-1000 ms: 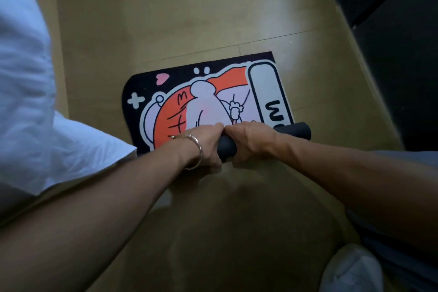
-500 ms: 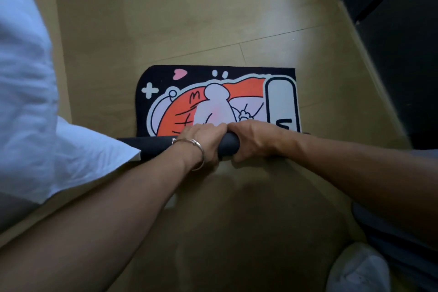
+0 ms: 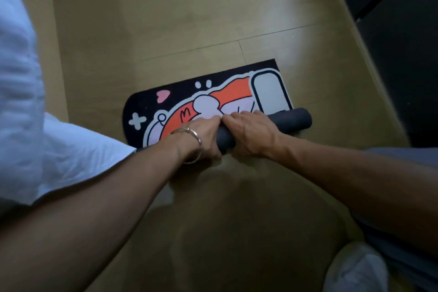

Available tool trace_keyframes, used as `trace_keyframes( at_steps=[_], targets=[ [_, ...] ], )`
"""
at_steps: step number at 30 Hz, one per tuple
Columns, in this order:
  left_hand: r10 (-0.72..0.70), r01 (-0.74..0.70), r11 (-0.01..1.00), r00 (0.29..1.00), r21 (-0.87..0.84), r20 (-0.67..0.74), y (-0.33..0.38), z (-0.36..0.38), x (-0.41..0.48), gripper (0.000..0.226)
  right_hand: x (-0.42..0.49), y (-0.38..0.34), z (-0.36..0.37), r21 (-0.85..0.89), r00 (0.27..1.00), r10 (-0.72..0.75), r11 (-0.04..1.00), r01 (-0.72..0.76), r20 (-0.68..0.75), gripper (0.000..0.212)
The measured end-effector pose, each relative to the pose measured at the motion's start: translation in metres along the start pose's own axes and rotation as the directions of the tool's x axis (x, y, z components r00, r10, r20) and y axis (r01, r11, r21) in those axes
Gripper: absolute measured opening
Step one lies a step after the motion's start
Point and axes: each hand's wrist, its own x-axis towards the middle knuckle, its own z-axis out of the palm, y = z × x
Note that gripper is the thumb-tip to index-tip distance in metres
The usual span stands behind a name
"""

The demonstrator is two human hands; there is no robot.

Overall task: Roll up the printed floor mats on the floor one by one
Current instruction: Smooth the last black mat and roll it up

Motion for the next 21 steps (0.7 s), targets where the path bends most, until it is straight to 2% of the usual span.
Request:
trace_keyframes(
  at_steps=[3,5,8,10,11,13,14,16,18,20,21],
  targets=[
    [0.101,-0.061,0.976,0.978,0.210,-0.184,0.004,0.009,-0.003,0.057,0.004,0.007,-0.008,0.134,0.981,0.078,0.986,-0.102,0.175,0.057],
    [0.099,-0.058,0.967,0.982,0.250,-0.158,0.003,0.009,-0.001,0.052,0.003,0.006,-0.009,0.165,0.976,0.058,0.982,-0.094,0.208,0.059],
    [0.011,-0.013,1.000,0.998,0.022,0.061,0.000,0.005,0.005,0.058,-0.003,0.003,0.000,0.051,0.998,-0.012,0.999,0.009,0.057,0.061],
    [0.015,-0.009,0.996,0.997,-0.086,0.074,-0.001,0.007,0.004,0.062,-0.005,0.003,0.000,0.047,0.997,-0.005,0.999,0.001,0.076,0.062],
    [0.025,-0.024,0.997,0.999,-0.071,0.020,-0.001,0.008,0.002,0.063,-0.004,0.004,-0.004,0.092,0.991,0.017,0.995,-0.030,0.136,0.062],
    [0.088,-0.076,0.992,0.990,0.105,-0.110,0.001,0.009,-0.001,0.062,-0.001,0.010,-0.012,0.232,0.961,0.048,0.966,-0.114,0.271,0.063],
    [0.120,-0.093,0.978,0.983,0.184,-0.139,0.001,0.009,0.000,0.059,-0.002,0.012,-0.014,0.281,0.957,0.044,0.951,-0.128,0.286,0.062],
    [0.088,-0.072,0.981,0.993,0.181,-0.081,-0.001,0.006,0.001,0.057,-0.005,0.009,-0.011,0.231,0.985,0.018,0.971,-0.058,0.174,0.062],
    [0.028,-0.027,0.999,0.998,-0.017,0.060,-0.006,-0.002,0.004,0.060,-0.007,0.004,-0.004,0.067,1.000,-0.027,0.997,0.027,0.011,0.064],
    [0.035,-0.019,0.990,0.993,-0.143,0.110,-0.007,-0.007,0.002,0.064,-0.004,0.003,-0.003,-0.012,0.999,-0.040,0.999,0.040,-0.016,0.066],
    [0.044,-0.034,0.991,0.996,-0.126,0.076,-0.005,-0.007,0.001,0.066,-0.002,0.004,-0.006,0.002,1.000,-0.021,1.000,0.021,0.018,0.066]
  ],
)
